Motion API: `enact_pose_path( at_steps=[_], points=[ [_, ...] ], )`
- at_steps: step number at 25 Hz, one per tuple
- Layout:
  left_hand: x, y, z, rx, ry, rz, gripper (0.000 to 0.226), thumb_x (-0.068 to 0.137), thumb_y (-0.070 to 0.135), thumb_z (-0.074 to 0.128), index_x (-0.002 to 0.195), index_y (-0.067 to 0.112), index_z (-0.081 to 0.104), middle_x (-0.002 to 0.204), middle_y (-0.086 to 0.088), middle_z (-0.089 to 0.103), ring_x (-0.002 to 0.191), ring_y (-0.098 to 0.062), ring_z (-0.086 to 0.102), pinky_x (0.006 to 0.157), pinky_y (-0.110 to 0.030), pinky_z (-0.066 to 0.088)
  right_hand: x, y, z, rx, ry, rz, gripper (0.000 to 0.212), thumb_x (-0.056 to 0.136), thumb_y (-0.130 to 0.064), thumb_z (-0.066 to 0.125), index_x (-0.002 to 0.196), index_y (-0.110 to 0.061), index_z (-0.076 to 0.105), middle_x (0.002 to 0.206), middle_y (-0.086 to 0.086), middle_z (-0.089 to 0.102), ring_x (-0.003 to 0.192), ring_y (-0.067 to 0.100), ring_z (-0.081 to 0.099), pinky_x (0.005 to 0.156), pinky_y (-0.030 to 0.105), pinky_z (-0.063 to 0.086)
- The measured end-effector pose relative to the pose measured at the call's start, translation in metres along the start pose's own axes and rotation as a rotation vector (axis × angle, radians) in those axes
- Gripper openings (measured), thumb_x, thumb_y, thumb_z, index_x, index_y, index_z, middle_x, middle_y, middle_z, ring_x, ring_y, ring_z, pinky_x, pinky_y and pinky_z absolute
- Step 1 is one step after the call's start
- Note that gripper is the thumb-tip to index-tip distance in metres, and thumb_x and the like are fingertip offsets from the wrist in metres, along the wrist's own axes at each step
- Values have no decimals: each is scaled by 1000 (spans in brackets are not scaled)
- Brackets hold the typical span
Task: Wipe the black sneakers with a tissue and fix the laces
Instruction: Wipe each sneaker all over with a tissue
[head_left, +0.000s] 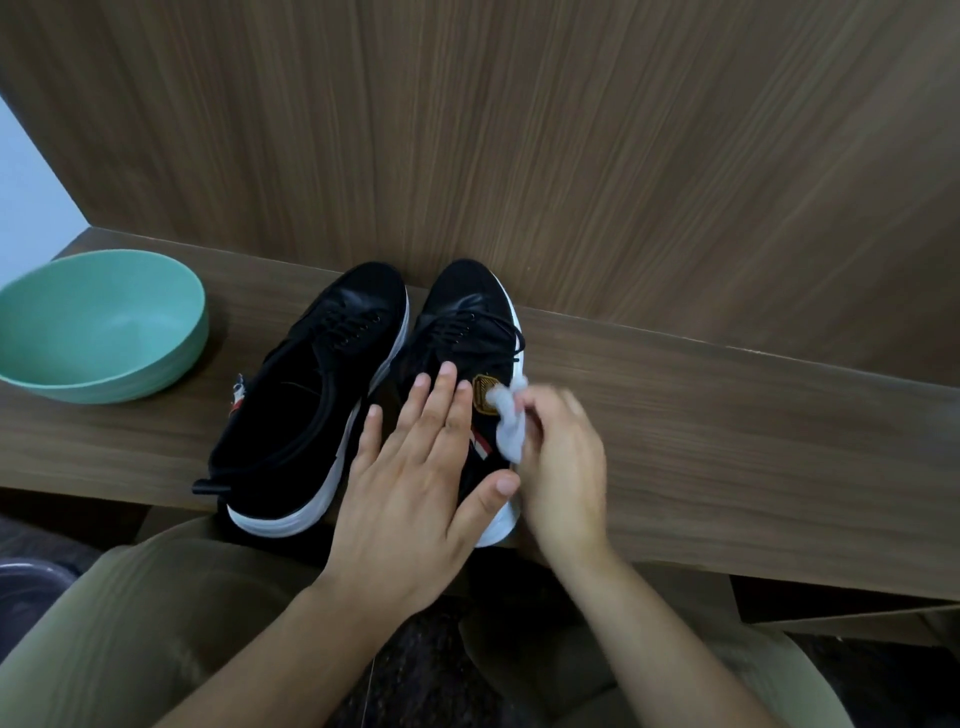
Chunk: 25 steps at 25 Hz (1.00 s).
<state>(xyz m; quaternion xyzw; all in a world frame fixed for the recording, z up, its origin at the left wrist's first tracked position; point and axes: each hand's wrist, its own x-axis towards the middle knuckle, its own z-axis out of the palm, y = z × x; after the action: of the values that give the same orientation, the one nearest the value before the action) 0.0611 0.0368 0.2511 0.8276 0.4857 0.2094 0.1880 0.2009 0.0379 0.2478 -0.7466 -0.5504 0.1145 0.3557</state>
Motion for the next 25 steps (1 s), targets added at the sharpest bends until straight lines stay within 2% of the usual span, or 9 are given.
enact_pose_path(
  at_steps=[3,5,7,11,16,18,20,23,25],
  points=[
    [5,4,5,31,6,-6,79,84,71,-2,147,24,6,156,10,-5,143,-6,-4,113,-36,-4,-19,17,-22,172,-76,123,32,79,5,58,78,-26,60,85,-8,63,75,8,58,64,20,45],
    [7,10,9,83,46,-3,67,88,58,22,146,24,23,156,8,16,139,-10,25,111,-40,12,-3,28,-33,542,12,382,33,80,10,55,77,-22,63,83,1,67,73,14,60,61,24,49],
    [12,22,11,132,105,-15,60,84,45,40,141,26,35,140,8,45,115,-12,51,98,-39,33,9,33,-44,814,78,588,24,86,6,55,80,-16,63,79,6,67,68,16,60,57,23,49],
    [36,38,-11,62,-63,-108,62,83,34,60,139,39,34,103,14,59,100,-11,57,89,-34,42,10,36,-54,956,108,691,14,89,-1,58,86,-14,63,78,4,68,65,12,61,56,21,49],
    [107,47,-49,226,-201,-49,43,80,26,69,122,25,58,110,-2,64,102,-24,60,87,-42,50,14,39,-67,1040,173,719,13,90,0,56,91,-12,63,88,7,68,68,13,62,59,22,50],
    [128,60,-45,407,-361,-7,34,77,41,69,99,16,62,92,0,63,90,-23,60,74,-39,52,15,38,-67,1052,185,733,15,90,0,56,89,-13,62,90,8,68,69,14,62,60,23,50],
    [133,70,-31,619,-487,13,31,76,43,70,77,17,53,71,3,52,72,-19,54,56,-31,45,15,35,-65,1054,178,757,15,90,0,57,88,-14,63,90,8,69,69,14,63,60,23,49],
    [137,72,-10,704,-476,26,8,83,18,63,88,14,57,72,0,49,62,-18,47,49,-28,33,13,35,-65,1073,169,778,14,89,-1,57,90,-13,64,91,8,70,72,15,64,61,24,50],
    [144,68,-9,566,-488,-4,18,90,22,55,105,15,60,96,-3,59,85,-23,55,67,-34,41,14,36,-67,1095,180,771,15,89,-1,58,89,-14,63,92,9,69,74,15,64,62,24,49]
  ],
)
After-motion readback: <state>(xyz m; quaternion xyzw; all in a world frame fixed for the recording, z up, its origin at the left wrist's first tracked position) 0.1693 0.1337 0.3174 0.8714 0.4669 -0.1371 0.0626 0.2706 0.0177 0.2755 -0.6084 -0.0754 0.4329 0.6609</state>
